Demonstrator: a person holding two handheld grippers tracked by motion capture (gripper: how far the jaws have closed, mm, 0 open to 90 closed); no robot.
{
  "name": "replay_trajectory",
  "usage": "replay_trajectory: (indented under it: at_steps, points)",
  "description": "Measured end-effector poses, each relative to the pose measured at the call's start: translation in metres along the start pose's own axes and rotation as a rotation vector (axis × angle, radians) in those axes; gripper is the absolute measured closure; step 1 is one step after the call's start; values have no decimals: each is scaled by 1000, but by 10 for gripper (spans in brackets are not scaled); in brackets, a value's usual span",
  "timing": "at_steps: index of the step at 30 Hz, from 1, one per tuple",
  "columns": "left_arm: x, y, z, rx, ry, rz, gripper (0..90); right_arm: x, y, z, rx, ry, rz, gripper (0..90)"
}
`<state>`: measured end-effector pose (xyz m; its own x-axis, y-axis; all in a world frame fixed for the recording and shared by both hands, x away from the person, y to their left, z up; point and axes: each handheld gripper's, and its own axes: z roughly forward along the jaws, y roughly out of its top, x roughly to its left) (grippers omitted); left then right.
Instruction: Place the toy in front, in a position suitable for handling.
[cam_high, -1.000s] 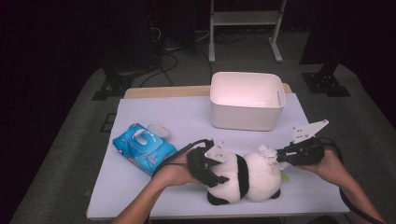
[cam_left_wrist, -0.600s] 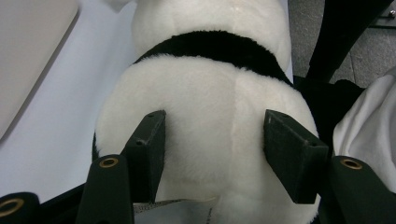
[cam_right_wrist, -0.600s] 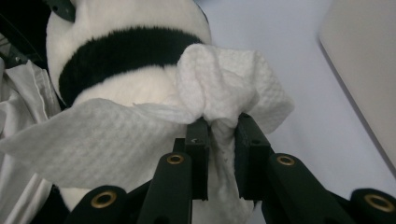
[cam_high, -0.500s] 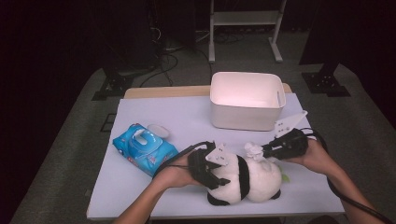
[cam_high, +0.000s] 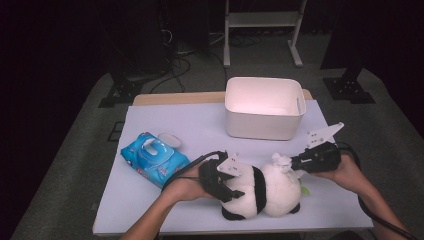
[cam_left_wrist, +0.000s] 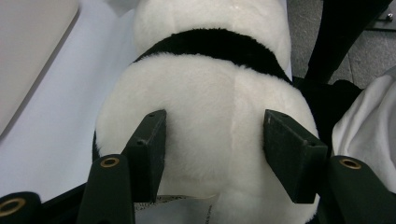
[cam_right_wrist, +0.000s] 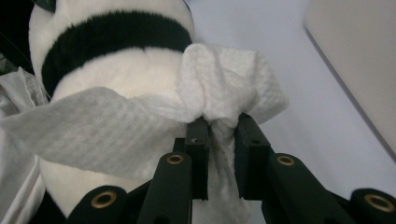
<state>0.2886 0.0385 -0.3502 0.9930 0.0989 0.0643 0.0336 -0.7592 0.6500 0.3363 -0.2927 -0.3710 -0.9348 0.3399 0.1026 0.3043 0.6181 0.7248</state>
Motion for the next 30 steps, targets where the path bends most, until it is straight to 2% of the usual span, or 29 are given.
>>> replay_trajectory:
  at_steps: [5, 8, 12, 17, 21, 24, 30]
  points:
    - [4, -5, -1, -1, 1, -19, 412, -1, -24, -3, -24, 1, 43, 770]
    - [6, -7, -2, -4, 2, -35, 412, 2, -31, -4, -35, 5, 50, 769]
    - [9, -8, -1, -2, 7, -38, 412, 7, -28, -7, -33, -6, 31, 769]
    - [12, -12, -2, -25, 2, -71, 413, 15, -28, -11, -23, -9, 12, 769]
    - [13, -11, -1, -31, 3, -75, 412, 24, -36, -16, -30, -6, 18, 769]
    - [14, -7, 0, -17, 12, -65, 408, 30, -36, -18, -31, -5, 2, 769]
    - [15, -1, 2, -1, 20, -53, 398, 44, -15, -17, -17, -2, -70, 769]
